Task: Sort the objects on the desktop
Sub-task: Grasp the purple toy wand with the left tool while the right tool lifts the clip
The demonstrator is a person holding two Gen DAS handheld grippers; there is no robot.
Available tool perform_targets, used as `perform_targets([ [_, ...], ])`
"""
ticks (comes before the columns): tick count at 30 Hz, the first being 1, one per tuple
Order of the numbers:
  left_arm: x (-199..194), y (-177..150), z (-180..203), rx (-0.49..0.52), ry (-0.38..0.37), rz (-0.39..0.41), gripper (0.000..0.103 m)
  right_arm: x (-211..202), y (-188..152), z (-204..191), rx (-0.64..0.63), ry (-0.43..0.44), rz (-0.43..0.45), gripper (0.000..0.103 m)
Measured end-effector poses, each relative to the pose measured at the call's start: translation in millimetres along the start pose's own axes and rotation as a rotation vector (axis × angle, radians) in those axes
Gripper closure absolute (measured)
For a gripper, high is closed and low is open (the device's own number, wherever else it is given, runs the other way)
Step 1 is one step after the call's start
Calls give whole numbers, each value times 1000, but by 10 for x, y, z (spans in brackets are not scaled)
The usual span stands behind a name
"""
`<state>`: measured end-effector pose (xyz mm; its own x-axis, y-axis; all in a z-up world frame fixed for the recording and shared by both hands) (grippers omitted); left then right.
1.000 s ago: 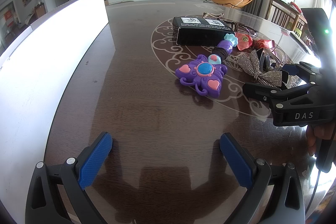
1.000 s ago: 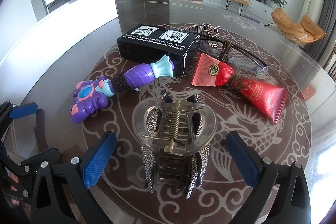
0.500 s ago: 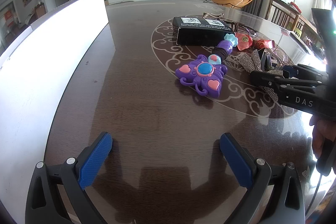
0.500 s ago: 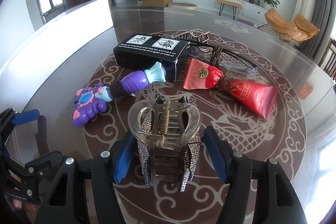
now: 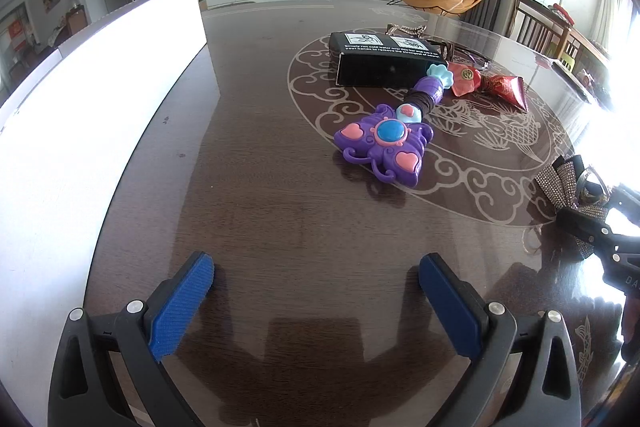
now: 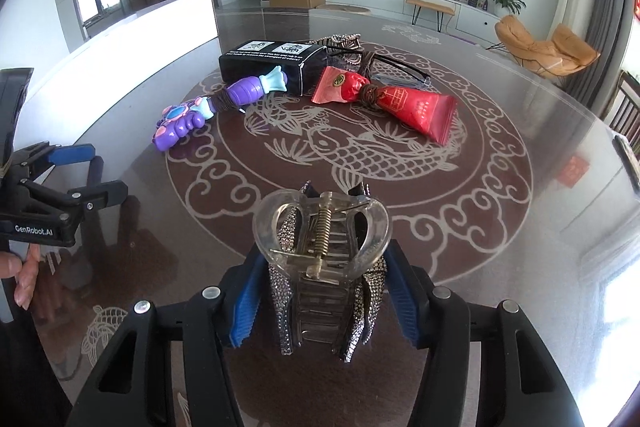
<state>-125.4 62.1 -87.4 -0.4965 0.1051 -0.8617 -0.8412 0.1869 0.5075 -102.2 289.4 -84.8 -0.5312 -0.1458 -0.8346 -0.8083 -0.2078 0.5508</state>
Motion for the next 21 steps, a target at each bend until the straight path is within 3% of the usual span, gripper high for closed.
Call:
perform_targets([
  [5, 14, 11, 2, 2, -8, 0, 0, -19, -15, 3, -2, -1, -4, 41],
  [7, 30, 22, 5, 5, -10, 0, 0, -7, -31, -40, -19, -18, -11, 29],
  [13, 57, 67, 69, 35, -25, -14, 0, 10, -35, -36, -15, -9, -17, 24],
  [16, 130, 259, 243, 91, -91, -37, 0, 13, -32, -33, -13, -10, -18, 23],
  [21, 200, 721, 426, 130, -112, 7, 0, 22, -20, -37, -13, -12, -18, 22],
])
Point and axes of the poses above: each gripper's, at about its wrist camera, not at the fingertips, and x roughly the way its jaws point, z to its right, y to its top, the point moved 7 cm from there along x, roughly the way its jaws point, and after that the axes turned 5 degrees about -z, right-handed, at the moved point
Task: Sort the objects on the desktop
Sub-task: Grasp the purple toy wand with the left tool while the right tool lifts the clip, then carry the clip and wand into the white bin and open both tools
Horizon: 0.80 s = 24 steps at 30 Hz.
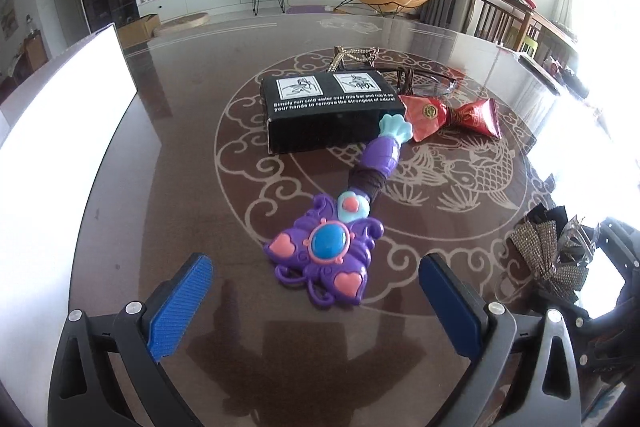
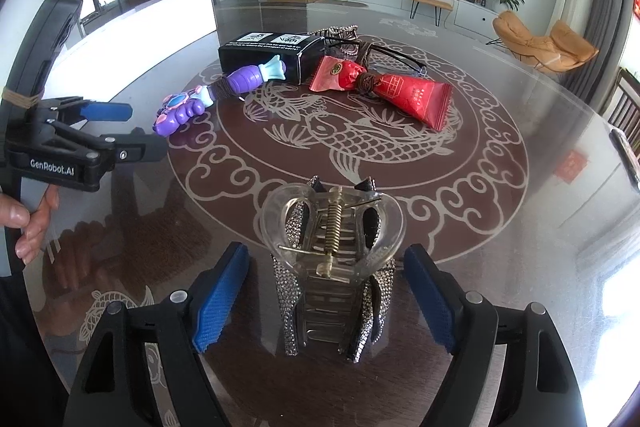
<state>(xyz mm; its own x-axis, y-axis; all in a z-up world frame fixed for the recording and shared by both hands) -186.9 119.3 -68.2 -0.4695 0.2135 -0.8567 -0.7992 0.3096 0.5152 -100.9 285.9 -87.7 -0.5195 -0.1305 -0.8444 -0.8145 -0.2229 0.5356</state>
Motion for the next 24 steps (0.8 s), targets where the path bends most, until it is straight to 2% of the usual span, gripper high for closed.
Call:
perform_targets([
  [6, 356, 275, 176, 100, -10, -84, 0, 0, -1, 0, 0, 0, 0, 22],
  [7, 382, 279, 214, 113, -26, -93, 5, 0, 0, 0, 0, 0, 0, 22],
  [9, 321, 308, 273, 135, -38, -55, 31, -1, 0, -1, 0, 0, 0, 22],
  [10, 278, 314, 297, 144, -42, -40, 57, 0, -1, 0, 0, 0, 0, 22],
  [11, 254, 301, 308, 145, -49, -40, 64, 2, -2, 0, 0, 0, 0, 22],
  [15, 106, 98, 283, 119, -69, -14, 64, 0, -2, -3, 0, 1, 0, 22],
  [21, -384, -350, 23, -60, -120, 88, 69, -5, -4, 29, 10, -19, 2, 22],
  [23, -593, -485, -64, -103, -131, 130, 83, -8, 2, 89, 37, -36, 1, 22],
  [24, -691, -553, -111, -124, -135, 147, 83, -12, -2, 125, 55, -32, 2, 22],
])
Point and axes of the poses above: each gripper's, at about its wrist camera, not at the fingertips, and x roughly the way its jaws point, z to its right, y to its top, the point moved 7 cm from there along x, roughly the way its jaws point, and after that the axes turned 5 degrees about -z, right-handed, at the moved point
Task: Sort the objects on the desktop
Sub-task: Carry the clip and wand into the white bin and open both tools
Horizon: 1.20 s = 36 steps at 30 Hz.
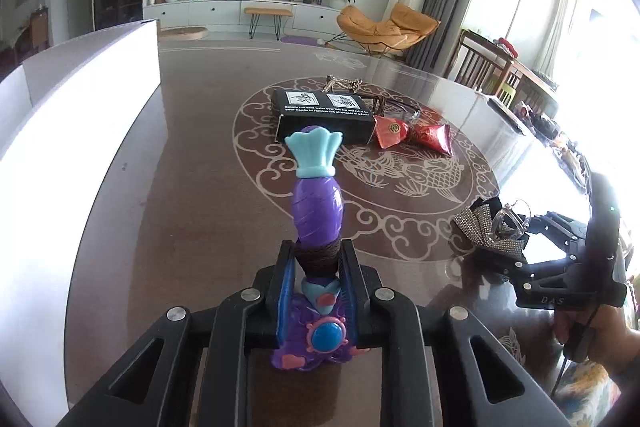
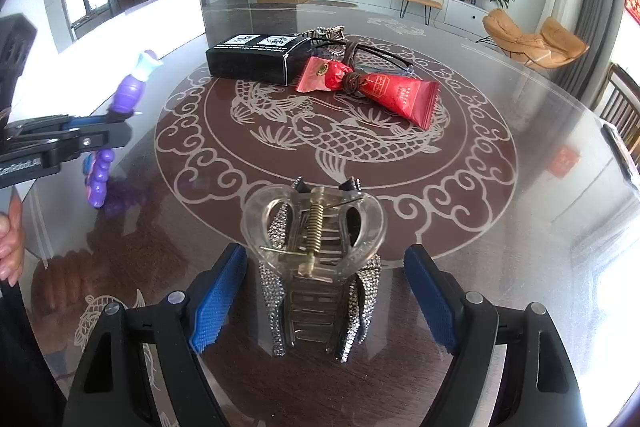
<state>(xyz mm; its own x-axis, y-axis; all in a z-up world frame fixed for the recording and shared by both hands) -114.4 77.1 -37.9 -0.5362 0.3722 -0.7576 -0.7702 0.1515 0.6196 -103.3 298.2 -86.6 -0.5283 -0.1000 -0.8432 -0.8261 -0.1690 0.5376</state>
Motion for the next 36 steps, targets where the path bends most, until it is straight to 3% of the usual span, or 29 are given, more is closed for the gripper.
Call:
perform_targets([
  [3, -280, -89, -106, -20, -1, 52, 83, -43, 4, 91, 50, 40, 19, 26],
  [6, -462, -186, -196, -31, 2, 91, 83, -71, -4, 114, 65, 29, 28, 46],
  [13, -968, -134, -332, -101, -45, 193, 83, -377, 114, -201, -12, 35, 63, 47],
  [17, -1485, 40, -578, -152, -51, 275, 83, -683, 462, -660, -75, 93, 120, 47],
  [21, -1923, 154, -1180, -230, 15, 307, 83, -952, 927, -1482, -161, 219, 196, 47],
  [25, -2113, 86, -1924, -312, 131, 261, 83, -1083, 1278, -2537, -273, 365, 240, 47],
  [29, -2080, -79, -2578, -391, 197, 161, 84, -1076, 1379, -3527, -377, 503, 212, 47],
  [32, -1908, -168, -2919, -436, 230, 58, 84, -905, 1296, -4136, -479, 527, 151, 46],
  [36, -1683, -301, -3230, -495, 305, -53, 81, -530, 1142, -4598, -549, 527, 27, 46],
])
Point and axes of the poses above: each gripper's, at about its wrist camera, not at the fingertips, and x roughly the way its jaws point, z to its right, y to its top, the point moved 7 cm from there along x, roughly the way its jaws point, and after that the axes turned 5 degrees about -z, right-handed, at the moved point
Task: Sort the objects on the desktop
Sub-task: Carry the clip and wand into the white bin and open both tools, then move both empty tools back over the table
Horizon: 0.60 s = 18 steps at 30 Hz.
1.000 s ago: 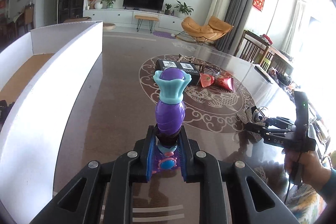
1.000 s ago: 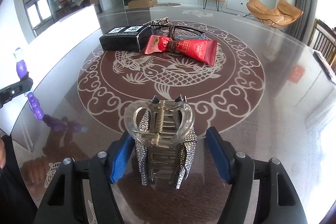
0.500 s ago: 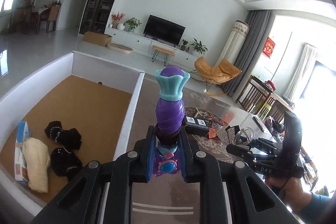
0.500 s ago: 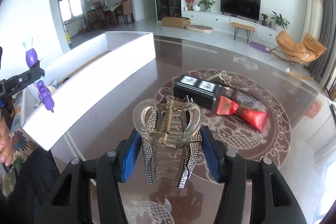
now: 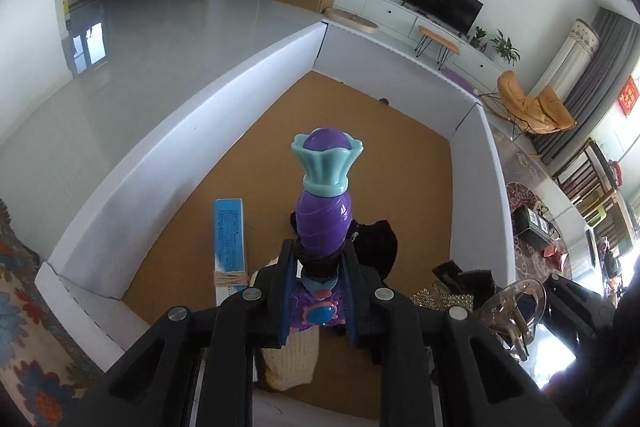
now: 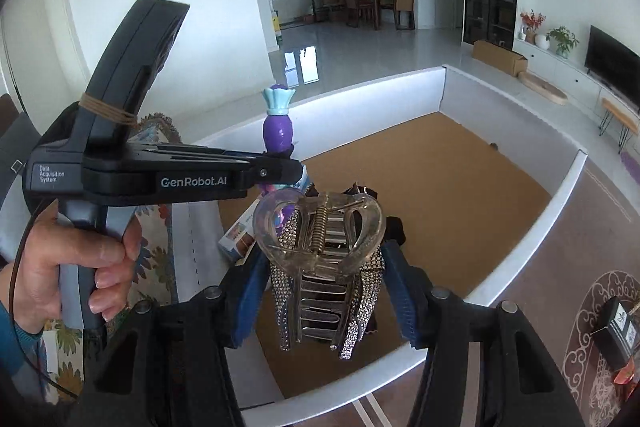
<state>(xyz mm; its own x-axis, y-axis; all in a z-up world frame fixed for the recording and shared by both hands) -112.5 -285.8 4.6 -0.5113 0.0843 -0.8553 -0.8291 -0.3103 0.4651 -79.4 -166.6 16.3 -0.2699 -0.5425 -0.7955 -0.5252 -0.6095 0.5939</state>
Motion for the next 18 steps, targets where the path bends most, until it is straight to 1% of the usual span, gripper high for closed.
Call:
perform_targets([
  [1, 73, -5, -31, -14, 27, -24, 71, 101, -15, -15, 9, 16, -28, 45],
  [2, 122, -19, -73, -27, 49, -41, 53, 165, -31, -13, 20, 31, -45, 43],
  [3, 144, -39, -102, -37, 61, -43, 46, 189, -36, -5, 32, 36, -47, 35],
  [4, 133, -44, -90, -41, 61, -25, 36, 150, -48, 27, 43, 35, -30, 28],
  [5, 90, -49, -90, -43, 61, 4, 30, 85, -55, 61, 52, 32, -3, 25],
  [6, 46, -58, -93, -43, 68, 26, 29, 9, -62, 104, 58, 27, 25, 19],
  [7, -16, -72, -76, -43, 74, 50, 29, -90, -65, 155, 59, 15, 55, 15],
  [9, -111, -81, -3, -37, 71, 88, 29, -326, -116, 298, 58, -26, 121, 14],
  [11, -233, -81, 148, -20, 58, 133, 29, -564, -228, 478, 63, -89, 185, 10],
  [13, -366, -154, 350, 12, 32, 173, 29, -761, -474, 727, 83, -162, 230, 1],
  [15, -467, -263, 659, 63, -9, 197, 29, -866, -797, 1001, 112, -241, 232, 0],
  [18, -569, -511, 1221, 170, -79, 205, 26, -945, -1503, 1490, 169, -358, 138, 0],
])
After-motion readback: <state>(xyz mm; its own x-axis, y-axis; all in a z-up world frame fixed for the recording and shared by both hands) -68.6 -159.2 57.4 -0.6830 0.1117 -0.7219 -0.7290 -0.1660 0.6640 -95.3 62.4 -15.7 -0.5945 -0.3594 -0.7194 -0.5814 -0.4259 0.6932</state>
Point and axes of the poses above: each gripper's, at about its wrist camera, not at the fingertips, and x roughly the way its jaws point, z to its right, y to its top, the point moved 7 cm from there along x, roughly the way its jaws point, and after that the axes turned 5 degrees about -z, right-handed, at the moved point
